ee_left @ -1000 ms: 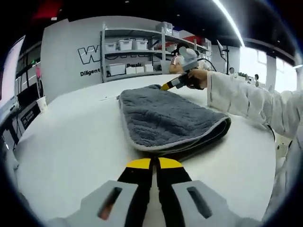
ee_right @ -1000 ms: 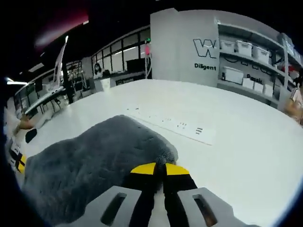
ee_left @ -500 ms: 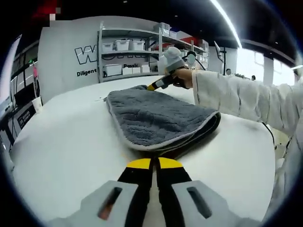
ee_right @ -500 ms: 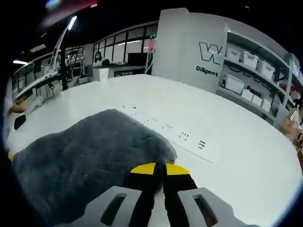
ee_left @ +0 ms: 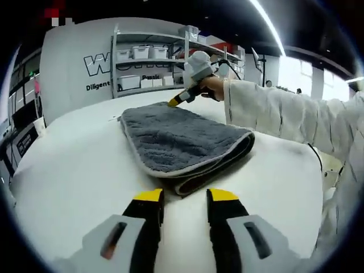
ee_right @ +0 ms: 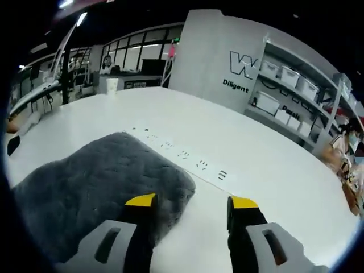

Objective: Open the folded towel by lifting each exposed corner and separating the folded layers until the towel lies flat within the target outline without major curled edges

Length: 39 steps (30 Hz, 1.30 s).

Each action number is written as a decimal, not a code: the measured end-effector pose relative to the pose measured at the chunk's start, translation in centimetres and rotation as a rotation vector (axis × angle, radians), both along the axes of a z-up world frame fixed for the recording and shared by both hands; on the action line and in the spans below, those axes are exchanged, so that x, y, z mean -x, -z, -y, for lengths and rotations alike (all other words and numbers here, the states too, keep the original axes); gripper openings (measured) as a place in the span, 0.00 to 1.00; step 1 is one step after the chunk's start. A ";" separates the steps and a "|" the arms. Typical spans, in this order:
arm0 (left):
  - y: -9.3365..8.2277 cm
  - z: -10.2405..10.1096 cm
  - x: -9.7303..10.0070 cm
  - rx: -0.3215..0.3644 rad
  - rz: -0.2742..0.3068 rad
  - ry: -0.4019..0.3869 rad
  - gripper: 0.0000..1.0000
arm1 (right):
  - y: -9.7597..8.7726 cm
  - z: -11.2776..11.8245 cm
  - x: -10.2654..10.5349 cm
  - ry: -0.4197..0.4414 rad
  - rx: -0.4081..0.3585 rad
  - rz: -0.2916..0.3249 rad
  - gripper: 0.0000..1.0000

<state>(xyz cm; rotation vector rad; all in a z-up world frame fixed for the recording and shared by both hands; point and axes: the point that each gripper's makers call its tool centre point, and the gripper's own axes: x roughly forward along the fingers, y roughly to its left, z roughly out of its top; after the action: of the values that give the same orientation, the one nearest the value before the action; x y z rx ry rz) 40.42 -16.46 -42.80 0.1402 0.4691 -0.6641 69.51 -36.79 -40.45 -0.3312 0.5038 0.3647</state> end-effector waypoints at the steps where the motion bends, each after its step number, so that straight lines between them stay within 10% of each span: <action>1: 0.0 -0.2 0.3 -0.011 -0.006 -0.005 0.41 | -0.4 0.5 0.2 0.012 0.006 0.005 0.53; 6: -0.5 -0.5 1.0 -0.047 -0.026 0.000 0.68 | -0.9 2.7 1.8 0.083 -0.018 -0.036 0.87; 15: -2.1 -1.0 -0.3 -0.035 0.033 -0.006 0.98 | -0.9 4.6 6.7 0.010 -0.060 -0.113 0.99; 26: -5.0 -2.1 -3.6 0.016 0.077 0.005 0.99 | -4.5 5.2 14.7 -0.140 -0.095 -0.072 0.99; 33: -5.5 -3.5 -6.5 -0.064 0.068 0.060 0.99 | -5.0 2.1 19.2 -0.257 -0.146 -0.075 0.99; 39: -6.2 -3.0 -7.9 0.038 0.066 0.175 0.97 | -4.9 -0.5 21.7 -0.326 -0.139 -0.068 0.99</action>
<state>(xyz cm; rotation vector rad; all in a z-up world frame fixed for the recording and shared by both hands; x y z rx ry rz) 48.27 -13.46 -36.57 0.1683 0.3831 -0.8366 47.81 -36.32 -35.58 -0.2668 0.4884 0.7261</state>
